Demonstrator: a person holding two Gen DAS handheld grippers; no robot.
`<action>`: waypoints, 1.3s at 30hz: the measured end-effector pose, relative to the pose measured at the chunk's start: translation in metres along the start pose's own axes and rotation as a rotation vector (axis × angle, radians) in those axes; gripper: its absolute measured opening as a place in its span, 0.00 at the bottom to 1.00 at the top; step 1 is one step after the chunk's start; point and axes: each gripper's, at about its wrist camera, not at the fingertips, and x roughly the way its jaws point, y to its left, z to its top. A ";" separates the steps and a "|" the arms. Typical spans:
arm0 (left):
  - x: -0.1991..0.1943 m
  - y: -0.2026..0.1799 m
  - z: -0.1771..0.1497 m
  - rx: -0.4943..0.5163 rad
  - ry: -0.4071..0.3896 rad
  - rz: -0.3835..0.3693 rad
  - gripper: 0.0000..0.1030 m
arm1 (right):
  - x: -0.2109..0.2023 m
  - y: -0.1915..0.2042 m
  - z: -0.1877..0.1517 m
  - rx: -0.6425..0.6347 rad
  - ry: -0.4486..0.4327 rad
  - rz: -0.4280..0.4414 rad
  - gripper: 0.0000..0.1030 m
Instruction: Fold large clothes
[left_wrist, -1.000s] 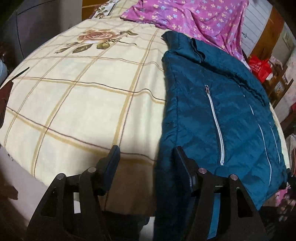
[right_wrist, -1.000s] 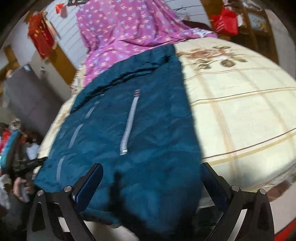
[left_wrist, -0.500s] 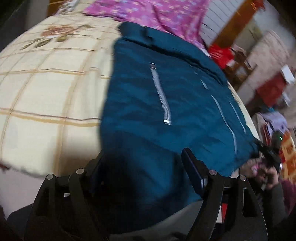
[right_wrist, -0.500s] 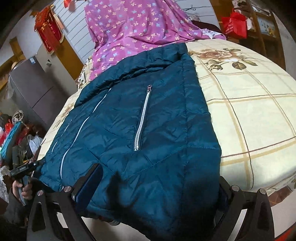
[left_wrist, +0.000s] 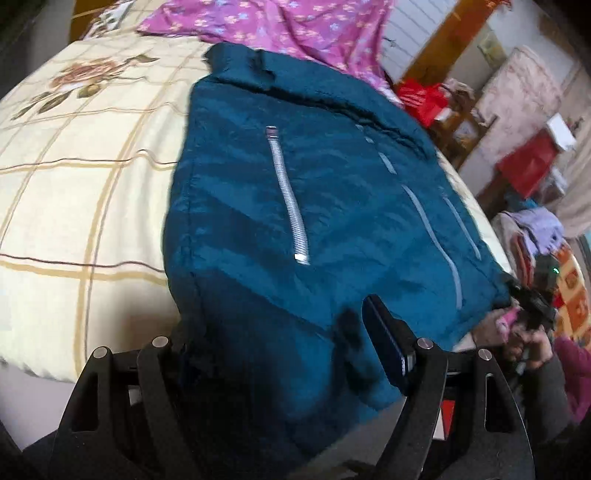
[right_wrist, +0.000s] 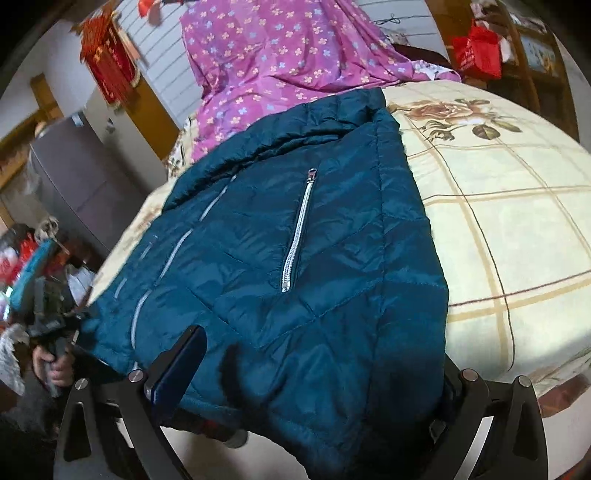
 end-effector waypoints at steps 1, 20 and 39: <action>0.000 0.003 0.002 -0.015 -0.010 -0.002 0.75 | 0.000 0.000 0.001 0.004 -0.003 0.002 1.00; 0.003 0.001 -0.005 -0.021 -0.042 0.116 0.45 | -0.006 -0.012 -0.003 0.088 -0.021 0.060 0.76; -0.027 -0.012 -0.005 -0.019 -0.104 0.129 0.10 | -0.044 -0.007 0.002 0.074 -0.112 0.007 0.15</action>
